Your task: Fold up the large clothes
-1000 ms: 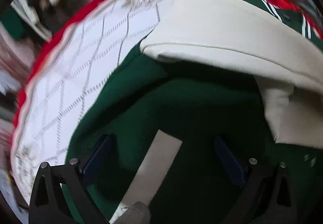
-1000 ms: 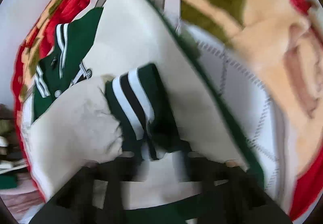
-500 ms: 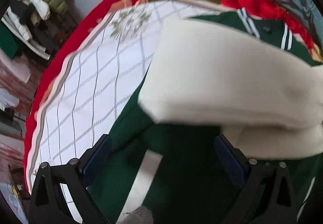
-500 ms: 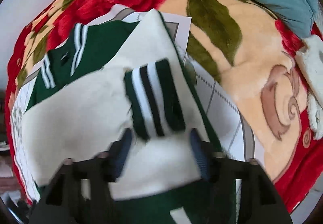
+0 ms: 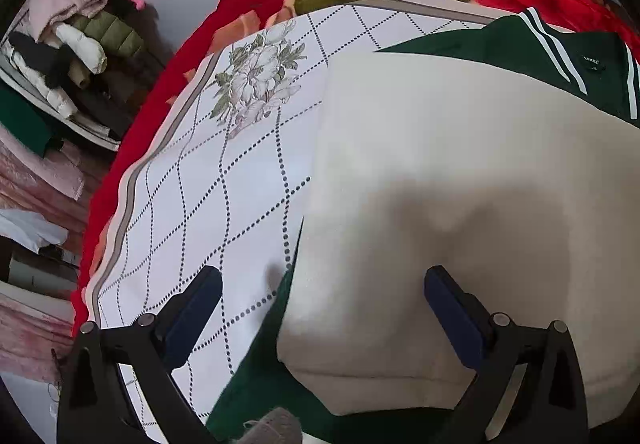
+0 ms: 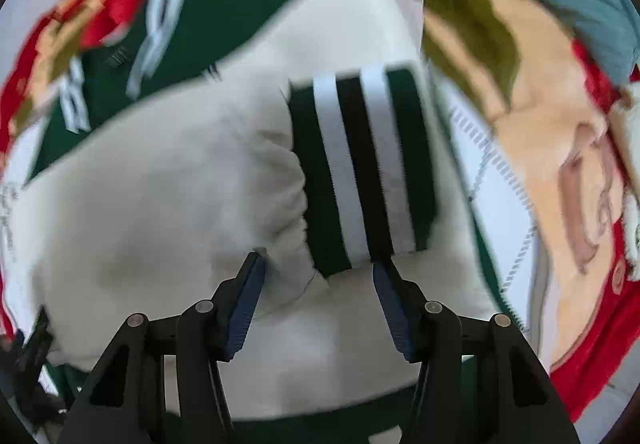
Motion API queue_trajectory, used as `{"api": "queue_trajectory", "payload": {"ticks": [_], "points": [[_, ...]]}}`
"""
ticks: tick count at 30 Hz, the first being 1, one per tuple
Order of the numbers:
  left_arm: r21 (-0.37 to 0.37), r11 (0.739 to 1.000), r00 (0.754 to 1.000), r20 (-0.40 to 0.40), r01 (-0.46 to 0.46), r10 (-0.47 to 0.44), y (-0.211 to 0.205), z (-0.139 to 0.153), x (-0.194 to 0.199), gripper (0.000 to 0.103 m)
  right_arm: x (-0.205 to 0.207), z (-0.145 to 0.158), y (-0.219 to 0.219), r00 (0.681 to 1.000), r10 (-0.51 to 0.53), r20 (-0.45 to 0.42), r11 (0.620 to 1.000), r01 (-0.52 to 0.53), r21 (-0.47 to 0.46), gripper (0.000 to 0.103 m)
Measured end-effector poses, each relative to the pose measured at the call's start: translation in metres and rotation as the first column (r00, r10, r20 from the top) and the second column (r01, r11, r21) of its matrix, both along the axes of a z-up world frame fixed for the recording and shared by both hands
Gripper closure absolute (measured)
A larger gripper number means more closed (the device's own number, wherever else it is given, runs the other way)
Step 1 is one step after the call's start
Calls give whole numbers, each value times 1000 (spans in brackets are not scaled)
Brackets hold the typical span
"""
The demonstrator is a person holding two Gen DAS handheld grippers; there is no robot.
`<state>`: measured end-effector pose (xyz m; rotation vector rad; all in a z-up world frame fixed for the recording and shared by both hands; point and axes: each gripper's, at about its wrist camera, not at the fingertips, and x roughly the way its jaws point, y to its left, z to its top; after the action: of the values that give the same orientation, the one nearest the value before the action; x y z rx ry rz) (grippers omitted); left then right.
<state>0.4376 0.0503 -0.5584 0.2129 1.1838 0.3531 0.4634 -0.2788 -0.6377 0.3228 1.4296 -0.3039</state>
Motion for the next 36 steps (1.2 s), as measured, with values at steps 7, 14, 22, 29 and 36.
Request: {"api": "queue_trajectory", "payload": {"ticks": [7, 14, 22, 29, 36], "points": [[-44, 999, 1000, -19, -14, 13, 1, 12, -5, 0, 4, 1, 1, 999, -18, -34, 1000, 18, 15, 41], [-167, 986, 1000, 2, -10, 10, -15, 60, -37, 0, -24, 49, 1, 998, 61, 31, 998, -61, -4, 2], [-162, 987, 997, 71, -21, 33, -73, 124, -91, 0, -54, 97, -23, 980, 137, 141, 989, -144, 43, 2], [-29, 999, 998, 52, -30, 32, -152, 150, -151, 0, -102, 113, -83, 966, 204, 157, 937, -239, 255, 2], [100, 994, 993, -119, 40, -28, -248, 102, -224, 0, -161, 83, -167, 958, 272, 88, 890, -285, 355, 59]]}}
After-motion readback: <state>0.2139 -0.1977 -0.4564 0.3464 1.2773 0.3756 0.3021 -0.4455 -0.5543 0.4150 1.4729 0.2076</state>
